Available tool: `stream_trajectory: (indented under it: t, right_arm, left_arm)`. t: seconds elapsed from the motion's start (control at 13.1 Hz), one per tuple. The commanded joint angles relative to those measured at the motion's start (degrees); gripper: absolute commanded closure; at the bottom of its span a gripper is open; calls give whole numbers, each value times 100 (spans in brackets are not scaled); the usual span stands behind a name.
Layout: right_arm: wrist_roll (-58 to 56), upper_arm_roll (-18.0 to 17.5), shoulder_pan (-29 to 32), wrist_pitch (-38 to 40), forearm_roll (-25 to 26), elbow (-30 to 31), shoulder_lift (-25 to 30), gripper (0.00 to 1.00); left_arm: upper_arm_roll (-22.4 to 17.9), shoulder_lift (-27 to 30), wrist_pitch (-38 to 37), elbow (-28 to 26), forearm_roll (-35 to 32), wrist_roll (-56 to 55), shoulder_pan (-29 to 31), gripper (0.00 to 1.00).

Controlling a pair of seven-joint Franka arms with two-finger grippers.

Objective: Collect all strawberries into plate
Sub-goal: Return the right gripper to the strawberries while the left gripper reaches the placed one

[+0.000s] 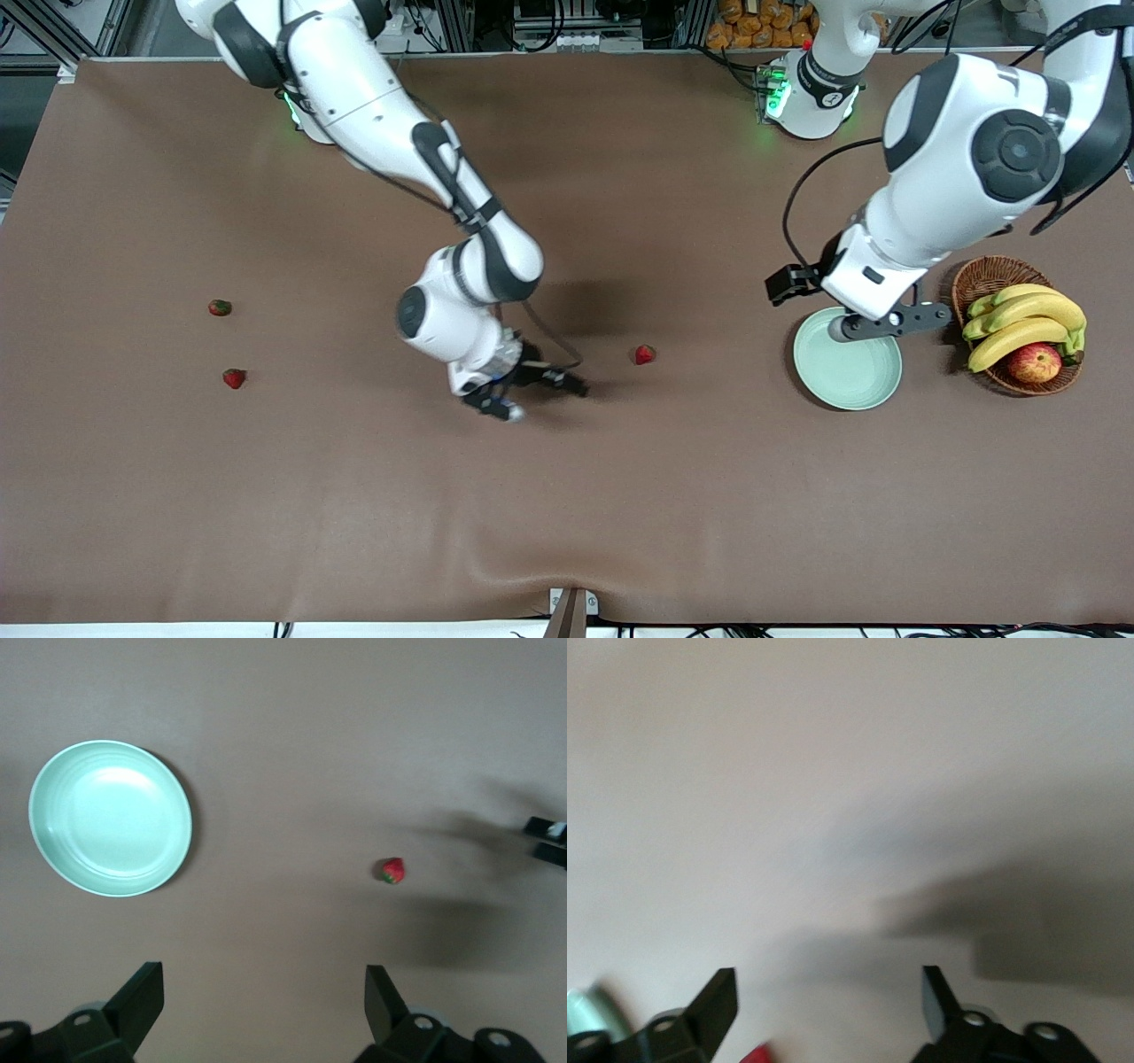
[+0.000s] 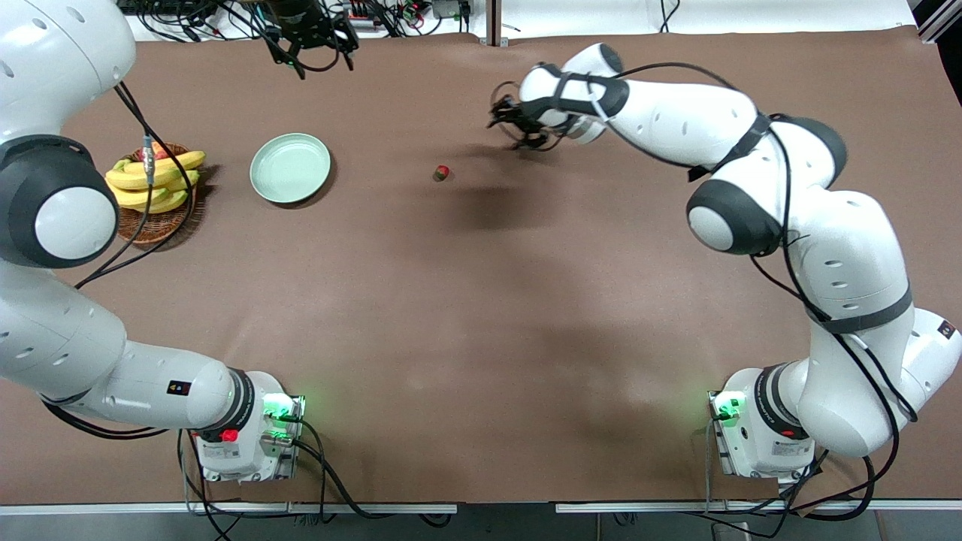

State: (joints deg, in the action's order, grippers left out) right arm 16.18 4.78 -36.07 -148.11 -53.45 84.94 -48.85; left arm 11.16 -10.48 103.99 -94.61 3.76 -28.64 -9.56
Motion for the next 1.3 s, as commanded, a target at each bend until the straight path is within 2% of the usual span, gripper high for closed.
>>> stream_trajectory:
  t: [0.0,0.23,0.38,0.54,0.69,0.92,1.07,1.22]
  right_arm:
    - [-54,-56,669,341,1051,909,692,0]
    - [-71,-65,1653,1772,2791,876,990,0]
    - [-89,-74,2190,2310,3662,867,1201,0]
    - [-237,-82,2638,2541,4279,867,1325,0]
    - [-614,-91,3016,2628,4510,867,1334,0]
    - [-1668,-91,3553,2770,4572,875,1325,0]
    - [-1942,-91,3808,2848,4781,884,1317,0]
    - [-2092,-91,3976,2866,5133,884,1308,0]
  left_arm:
    - [1,-444,95,389,90,-360,-291,0]
    - [-8,-1225,130,1012,63,-1063,-765,0]
    - [-34,-1744,357,1383,46,-1283,-1065,0]
    - [-17,-2018,1041,1401,46,-1669,-1267,0]
    - [-34,-2343,1656,1428,46,-1916,-1548,0]
    - [-96,-2835,2325,1428,11,-2206,-2040,0]
    - [-131,-2968,2433,1393,-277,-2207,-2156,0]
    - [-122,-2924,2084,1200,-735,-2164,-2059,0]
